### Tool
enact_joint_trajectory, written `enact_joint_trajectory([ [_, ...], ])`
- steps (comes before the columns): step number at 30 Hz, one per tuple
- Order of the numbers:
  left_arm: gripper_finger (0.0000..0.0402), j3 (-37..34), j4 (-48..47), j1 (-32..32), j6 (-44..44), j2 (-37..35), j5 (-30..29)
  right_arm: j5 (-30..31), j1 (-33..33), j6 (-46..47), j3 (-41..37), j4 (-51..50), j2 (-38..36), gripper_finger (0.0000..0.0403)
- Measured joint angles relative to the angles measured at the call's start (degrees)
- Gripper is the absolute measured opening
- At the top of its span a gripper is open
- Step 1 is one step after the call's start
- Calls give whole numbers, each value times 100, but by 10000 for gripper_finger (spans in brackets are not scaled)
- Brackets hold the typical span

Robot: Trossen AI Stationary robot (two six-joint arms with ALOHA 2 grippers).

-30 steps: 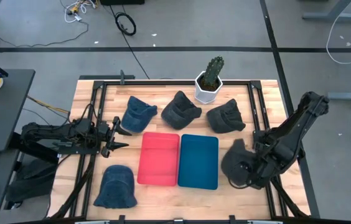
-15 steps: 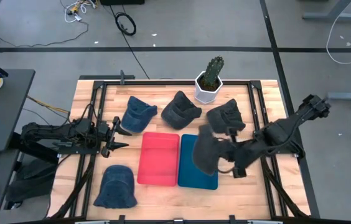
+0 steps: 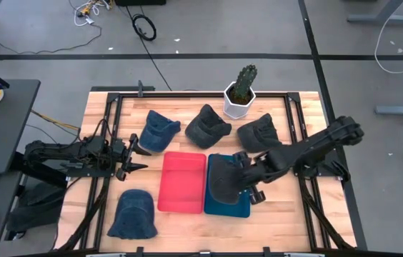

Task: Pick & Place hat
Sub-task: Put the bottom right black cap into the blue bin, then put the right black cap into the blue bin

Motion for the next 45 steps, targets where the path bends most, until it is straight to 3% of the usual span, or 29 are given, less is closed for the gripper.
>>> enact_joint_trajectory([
  [8,227,1,0,0,0,0,1,-616,-166,65,0,-41,764,0],
  [17,227,1,0,0,-1,-1,0,-607,-252,74,0,-97,1033,9],
  [29,227,0,0,0,-2,-2,0,-597,-253,334,0,-563,1016,103],
  [37,227,2,-2,0,0,-1,0,-554,-605,1218,0,-1307,697,164],
  [45,227,2,-2,2,0,-1,1,411,-1323,2550,0,-1867,191,210],
])
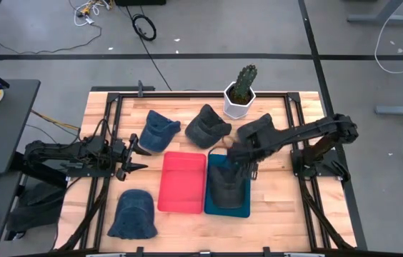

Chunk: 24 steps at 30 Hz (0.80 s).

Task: Pick & Place hat
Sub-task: Put the right black cap into the blue bin

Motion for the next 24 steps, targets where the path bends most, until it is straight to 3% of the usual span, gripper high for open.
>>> enact_joint_trajectory([
  [4,227,-2,0,-2,-2,2,0,466,-422,741,-43,-224,-136,218],
  [8,227,-2,1,-2,-1,0,-1,527,-1011,1092,-197,-337,-160,219],
  [19,227,-2,-1,-2,0,0,0,511,-2541,113,-1362,993,-269,220],
  [24,227,-2,0,-1,0,0,0,5,-2938,-81,-1910,1638,-510,220],
])
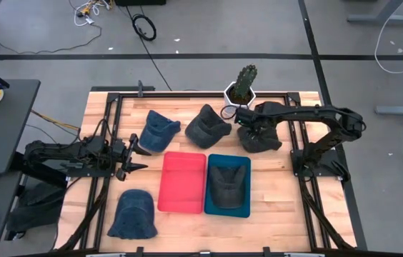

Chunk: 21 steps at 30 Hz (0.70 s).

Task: Pick & Place hat
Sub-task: Put the right black cap into the blue bin

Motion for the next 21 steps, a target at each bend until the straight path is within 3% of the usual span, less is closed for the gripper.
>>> enact_joint_trajectory([
  [14,227,2,0,1,0,1,0,-111,-504,-263,-955,940,-67,210],
  [17,227,1,0,1,0,0,-1,-124,-521,-281,-955,939,-67,173],
  [21,227,2,0,1,0,-1,0,-167,-523,-453,-955,896,-68,74],
])
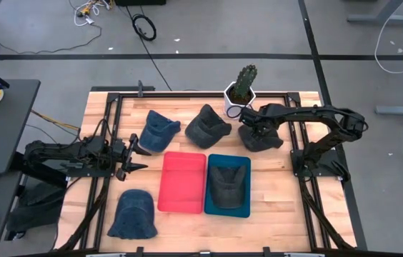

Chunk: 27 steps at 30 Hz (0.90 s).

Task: Pick & Place hat
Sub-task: Put the right black cap into the blue bin

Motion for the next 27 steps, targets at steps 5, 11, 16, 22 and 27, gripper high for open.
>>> enact_joint_trajectory([
  [5,227,0,0,-1,-2,1,-1,-46,36,-302,-7,-263,-239,18],
  [11,227,0,0,0,0,0,0,157,277,-204,-7,-754,-1185,7],
  [16,227,-2,0,-1,-2,0,-2,-23,745,17,103,-938,-2143,4],
  [22,227,0,1,-1,0,1,0,-83,1522,20,499,-852,-2671,2],
  [27,227,-2,0,-2,0,2,0,-91,2220,-272,966,-225,-2602,1],
])
